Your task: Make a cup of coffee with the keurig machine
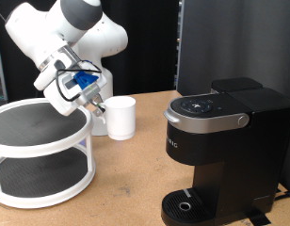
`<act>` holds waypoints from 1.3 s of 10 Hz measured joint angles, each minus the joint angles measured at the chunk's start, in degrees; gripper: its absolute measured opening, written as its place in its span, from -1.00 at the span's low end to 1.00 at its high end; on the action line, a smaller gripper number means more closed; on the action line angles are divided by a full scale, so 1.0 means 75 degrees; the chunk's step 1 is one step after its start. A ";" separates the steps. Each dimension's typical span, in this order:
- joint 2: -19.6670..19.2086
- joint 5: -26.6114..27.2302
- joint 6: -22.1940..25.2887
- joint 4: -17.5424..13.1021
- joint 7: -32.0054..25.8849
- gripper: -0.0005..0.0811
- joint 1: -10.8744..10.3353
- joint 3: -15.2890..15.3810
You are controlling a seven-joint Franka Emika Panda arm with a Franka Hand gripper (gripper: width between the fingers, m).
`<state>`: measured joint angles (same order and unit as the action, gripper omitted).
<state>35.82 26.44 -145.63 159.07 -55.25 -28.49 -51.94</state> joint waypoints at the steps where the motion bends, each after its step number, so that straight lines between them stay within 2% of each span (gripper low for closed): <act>1: 0.0001 0.0000 0.0000 0.0002 0.0000 -0.81 0.0002 0.0000; 3: -0.0005 -0.0038 0.0008 0.0064 -0.0003 -0.81 0.0004 0.0000; 5: -0.0139 -0.0046 -0.0315 0.0242 -0.0030 -0.81 -0.0017 0.0003; 7: -0.0510 0.0034 -0.0923 0.0379 -0.0072 -0.81 -0.0311 -0.0081; 9: -0.0910 0.0360 -0.1502 0.0390 -0.0313 -0.81 -0.1031 -0.0515; 13: -0.1276 0.1140 -0.2431 0.0331 -0.0993 -0.81 -0.2984 -0.1989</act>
<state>26.25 34.99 -163.86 161.55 -62.70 -50.87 -66.85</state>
